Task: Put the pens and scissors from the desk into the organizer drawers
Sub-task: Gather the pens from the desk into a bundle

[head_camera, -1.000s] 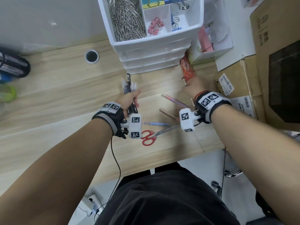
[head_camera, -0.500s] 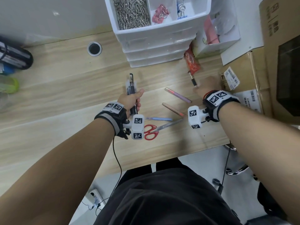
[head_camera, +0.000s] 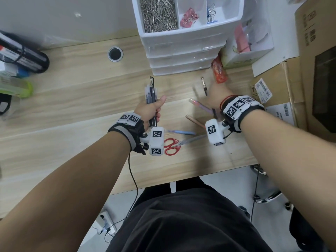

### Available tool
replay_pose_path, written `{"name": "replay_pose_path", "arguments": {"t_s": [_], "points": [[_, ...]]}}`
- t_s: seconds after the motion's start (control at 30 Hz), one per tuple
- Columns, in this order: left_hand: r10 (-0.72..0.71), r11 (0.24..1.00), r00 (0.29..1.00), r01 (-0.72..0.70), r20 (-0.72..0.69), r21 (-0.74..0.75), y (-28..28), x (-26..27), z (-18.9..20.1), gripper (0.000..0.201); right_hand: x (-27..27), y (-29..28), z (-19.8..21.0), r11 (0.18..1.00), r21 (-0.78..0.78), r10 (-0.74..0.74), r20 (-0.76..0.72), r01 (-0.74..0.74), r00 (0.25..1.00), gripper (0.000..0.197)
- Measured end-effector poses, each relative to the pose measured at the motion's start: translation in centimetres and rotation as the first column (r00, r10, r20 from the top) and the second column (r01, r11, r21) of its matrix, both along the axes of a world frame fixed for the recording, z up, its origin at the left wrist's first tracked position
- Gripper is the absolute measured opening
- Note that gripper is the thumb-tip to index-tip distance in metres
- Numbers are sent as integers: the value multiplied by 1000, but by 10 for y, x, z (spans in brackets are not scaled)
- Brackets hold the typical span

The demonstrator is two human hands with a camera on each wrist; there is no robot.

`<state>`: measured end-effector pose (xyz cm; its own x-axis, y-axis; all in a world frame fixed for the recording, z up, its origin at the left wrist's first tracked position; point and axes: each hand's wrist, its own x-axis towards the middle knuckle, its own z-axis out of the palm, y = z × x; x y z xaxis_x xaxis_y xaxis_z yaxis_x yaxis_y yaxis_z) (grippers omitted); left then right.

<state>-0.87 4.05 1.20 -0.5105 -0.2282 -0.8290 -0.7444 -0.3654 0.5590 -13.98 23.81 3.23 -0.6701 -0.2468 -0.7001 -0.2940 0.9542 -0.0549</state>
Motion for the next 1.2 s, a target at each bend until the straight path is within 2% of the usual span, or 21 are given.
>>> {"name": "replay_pose_path", "arguments": {"t_s": [0.07,0.17,0.27,0.37,0.4,0.47,0.53,0.57,0.63,0.73,0.8,0.9,1.03,1.2], "points": [[-8,1000,1000,8,-28,-17,2,-1,6,28,-2,-21,17,984,-176,16,92,1,996,35],[-33,999,997,33,-76,-2,4,-3,14,34,7,-55,35,881,-436,-28,343,186,939,35],[-76,997,990,76,-120,-4,2,-3,23,25,19,-76,38,735,-513,-110,555,443,825,27],[-139,990,981,137,-139,-23,-6,1,26,21,24,-80,32,637,-568,-123,593,522,795,16],[-168,986,974,167,-151,-19,-9,3,28,19,25,-80,30,601,-573,-140,611,557,779,23],[-237,970,954,244,-181,14,-12,4,31,14,25,-78,25,557,-593,-160,610,581,776,62],[-257,959,951,273,-170,71,-11,3,37,12,26,-77,24,540,-635,-141,579,552,803,97],[-250,958,956,268,-154,106,-10,3,38,11,25,-77,24,524,-648,-125,584,553,802,104],[-243,955,961,261,-134,143,-9,3,42,12,23,-77,26,499,-645,-110,616,579,780,104],[-252,950,958,272,-140,153,-11,2,50,17,19,-80,35,498,-617,-127,643,609,756,88],[-268,945,951,290,-155,149,-14,0,53,18,16,-82,40,479,-618,-154,640,623,753,85],[-283,943,947,304,-154,134,-17,0,58,14,13,-82,44,441,-639,-167,632,631,757,94],[-326,935,933,342,-151,98,-20,2,67,14,15,-79,44,433,-635,-118,664,640,738,107],[-372,914,919,387,-132,124,-26,8,72,18,18,-81,47,453,-617,-82,690,643,719,111]]}}
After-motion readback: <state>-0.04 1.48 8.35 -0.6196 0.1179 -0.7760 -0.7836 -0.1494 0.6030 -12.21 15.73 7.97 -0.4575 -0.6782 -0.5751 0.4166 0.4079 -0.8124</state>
